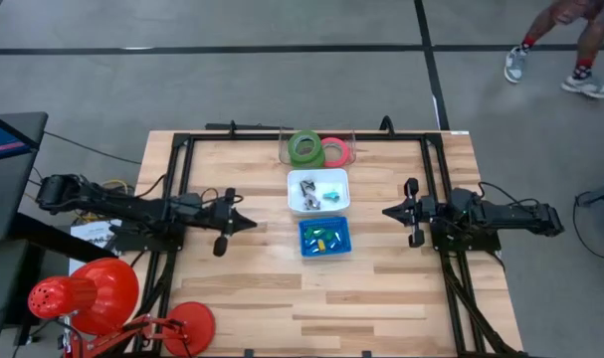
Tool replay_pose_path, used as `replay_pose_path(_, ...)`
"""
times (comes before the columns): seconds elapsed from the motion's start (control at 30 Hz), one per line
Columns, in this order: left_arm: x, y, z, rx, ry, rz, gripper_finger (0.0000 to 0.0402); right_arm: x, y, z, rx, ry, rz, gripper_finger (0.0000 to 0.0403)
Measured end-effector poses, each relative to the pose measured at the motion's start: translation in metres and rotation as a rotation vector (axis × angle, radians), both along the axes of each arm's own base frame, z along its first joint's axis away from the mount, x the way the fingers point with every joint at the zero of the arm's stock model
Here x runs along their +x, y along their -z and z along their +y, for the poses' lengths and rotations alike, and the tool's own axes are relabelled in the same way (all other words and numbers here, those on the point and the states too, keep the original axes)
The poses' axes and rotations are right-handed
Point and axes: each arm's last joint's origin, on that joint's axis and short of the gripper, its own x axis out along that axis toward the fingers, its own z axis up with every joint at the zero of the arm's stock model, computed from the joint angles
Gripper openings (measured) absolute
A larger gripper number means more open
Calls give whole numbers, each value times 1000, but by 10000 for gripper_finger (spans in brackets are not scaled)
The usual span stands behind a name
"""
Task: Pick and place Stapler, Stapler remover, tape
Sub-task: Return to Home Position
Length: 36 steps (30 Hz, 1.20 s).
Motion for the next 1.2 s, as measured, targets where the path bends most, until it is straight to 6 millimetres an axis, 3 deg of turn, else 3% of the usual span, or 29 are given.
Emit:
replay_pose_path(0.5,-1,0,0,2,1,-23,4,0,0,0,0,0,0,1)
replay_pose_path(1.2,-23,-4,1,18,2,-165,4,0,0,0,0,0,1,1)
